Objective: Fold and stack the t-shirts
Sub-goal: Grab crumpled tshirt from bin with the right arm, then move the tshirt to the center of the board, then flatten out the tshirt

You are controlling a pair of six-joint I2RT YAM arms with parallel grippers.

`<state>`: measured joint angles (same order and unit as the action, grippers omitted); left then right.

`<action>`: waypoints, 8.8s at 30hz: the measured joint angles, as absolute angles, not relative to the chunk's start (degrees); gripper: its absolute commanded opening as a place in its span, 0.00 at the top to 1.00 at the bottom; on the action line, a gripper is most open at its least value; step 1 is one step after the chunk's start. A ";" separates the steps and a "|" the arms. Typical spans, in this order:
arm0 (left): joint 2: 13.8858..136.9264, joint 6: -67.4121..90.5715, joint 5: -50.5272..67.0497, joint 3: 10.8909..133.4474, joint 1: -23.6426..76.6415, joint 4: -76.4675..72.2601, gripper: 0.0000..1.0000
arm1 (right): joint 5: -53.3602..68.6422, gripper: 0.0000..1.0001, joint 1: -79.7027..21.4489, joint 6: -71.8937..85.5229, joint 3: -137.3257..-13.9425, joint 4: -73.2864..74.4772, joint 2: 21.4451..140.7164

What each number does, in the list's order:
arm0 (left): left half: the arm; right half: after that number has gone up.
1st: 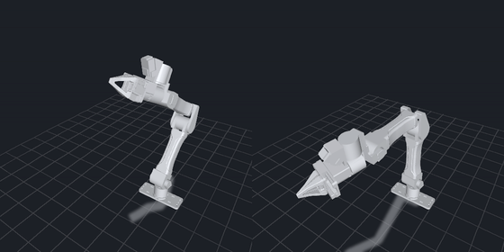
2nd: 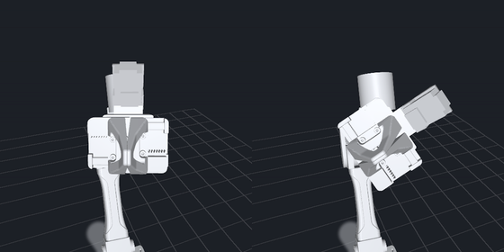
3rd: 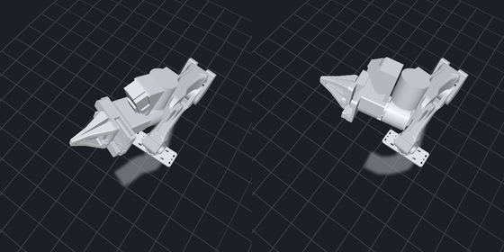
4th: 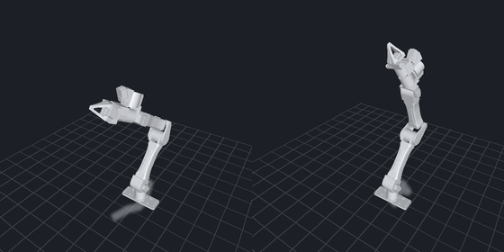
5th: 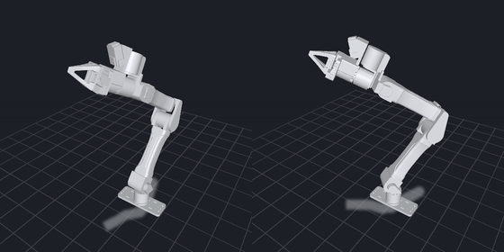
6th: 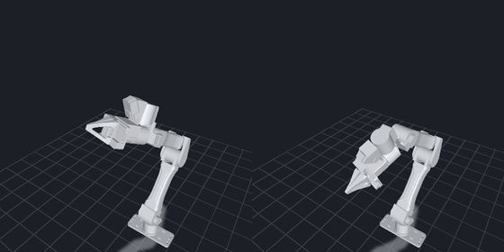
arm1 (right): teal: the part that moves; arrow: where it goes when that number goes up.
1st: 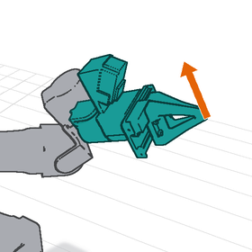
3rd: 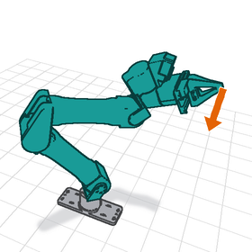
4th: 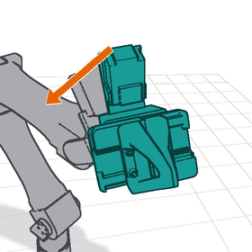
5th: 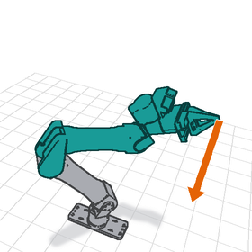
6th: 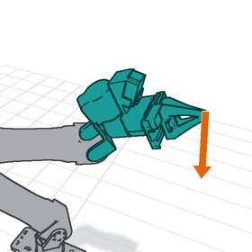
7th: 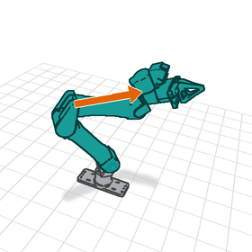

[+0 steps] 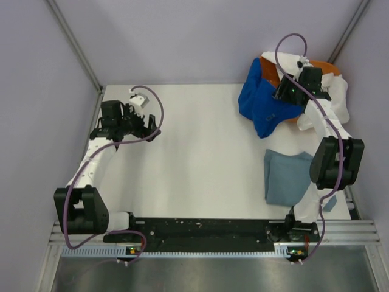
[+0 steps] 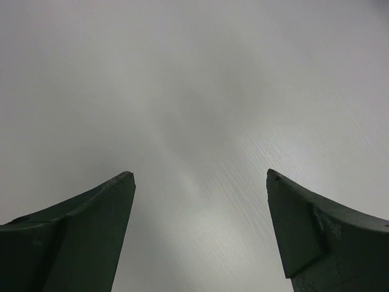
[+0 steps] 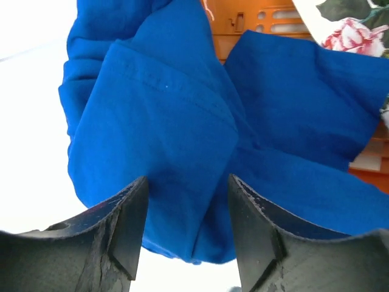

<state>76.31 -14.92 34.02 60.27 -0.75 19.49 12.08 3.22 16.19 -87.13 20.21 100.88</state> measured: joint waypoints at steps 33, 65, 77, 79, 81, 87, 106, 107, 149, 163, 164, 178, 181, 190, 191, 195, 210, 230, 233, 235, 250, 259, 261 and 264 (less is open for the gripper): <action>76.36 -18.17 30.72 65.84 -0.64 24.01 0.09 | 48.29 1.00 3.16 28.42 -104.29 -12.25 85.45; 69.38 -30.70 29.95 66.17 2.04 39.18 0.47 | 65.23 0.87 -20.27 21.30 -52.31 -52.21 93.36; 70.35 -40.73 29.58 52.71 29.34 56.49 0.26 | 12.75 0.50 -16.29 -0.91 -78.50 5.28 96.27; 70.35 -41.30 30.20 52.45 32.38 56.80 0.26 | 11.51 0.44 -15.40 0.21 -77.97 9.17 95.81; 70.37 -42.13 30.81 51.42 35.42 56.88 0.26 | 11.33 0.38 -15.62 1.06 -75.94 11.35 95.04; 73.67 -43.03 31.07 46.68 41.21 57.19 0.25 | 13.72 0.36 -24.03 -0.40 -71.26 15.77 94.78; 82.61 -39.27 25.17 43.40 47.44 48.31 0.67 | 15.44 0.46 -37.76 -14.57 -79.24 15.51 110.21; 82.81 -39.03 25.15 43.40 47.48 48.21 0.78 | 15.38 0.59 -37.91 -15.00 -79.29 15.46 110.72; 69.95 -46.59 -8.23 112.20 21.58 60.80 1.00 | 12.97 1.00 -26.83 -12.40 -94.80 20.58 64.16; 63.90 -42.87 5.76 121.64 23.31 72.07 1.00 | 19.59 1.00 -26.83 -13.04 -102.19 20.36 57.60; 63.92 -42.33 5.80 120.05 23.31 71.99 1.00 | 19.44 1.00 -26.83 -13.93 -102.83 20.05 59.55; 80.36 -35.24 2.11 86.08 16.91 53.91 1.00 | 16.10 1.00 -24.93 -19.73 -121.32 16.69 115.63; 86.78 -34.04 -0.25 87.37 12.60 48.03 1.00 | 12.84 0.95 -24.93 -18.06 -124.97 16.47 124.51; 110.89 -34.65 -8.73 108.07 9.08 35.97 0.13 | 6.11 0.07 -24.49 -15.46 -128.18 15.55 128.27; 112.75 -34.48 -9.37 109.12 9.15 35.11 0.12 | 5.58 0.01 -24.47 -15.40 -128.38 16.10 127.87; 114.02 -34.41 -8.75 107.31 9.15 34.83 0.11 | 3.84 0.01 -24.45 -13.91 -118.54 18.96 120.22; 66.06 -62.39 16.78 55.90 9.56 52.12 0.16 | 25.17 0.21 -30.37 -29.43 -56.75 29.61 64.64; 70.65 -66.94 12.49 35.03 9.54 37.63 0.44 | 18.13 0.17 -42.61 -48.75 -43.22 36.16 78.72; 71.33 -66.48 12.60 34.92 9.54 35.88 0.64 | 16.32 0.25 -42.70 -49.23 -42.46 35.29 81.34; 71.53 -66.22 12.80 34.79 9.54 35.18 0.83 | 15.90 0.27 -42.74 -49.50 -42.26 34.68 81.76; 68.95 -62.11 10.87 33.63 9.54 33.56 1.00 | 15.81 0.21 -47.81 -49.50 -42.06 37.36 79.66; 68.34 -59.02 10.37 35.81 9.54 34.76 1.00 | 16.03 0.24 -52.66 -49.63 -43.20 42.78 69.80; 68.34 -58.57 10.33 36.18 9.54 34.87 1.00 | 15.90 0.32 -54.22 -48.82 -41.41 41.04 71.29; 68.34 -58.33 10.07 36.56 9.54 35.22 1.00 | 14.35 0.59 -54.92 -45.76 -38.52 36.73 75.13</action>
<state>68.34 -58.33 10.07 36.56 9.54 35.22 14.35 -54.92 -45.76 -38.52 36.73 75.13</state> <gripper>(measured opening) 0.010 0.595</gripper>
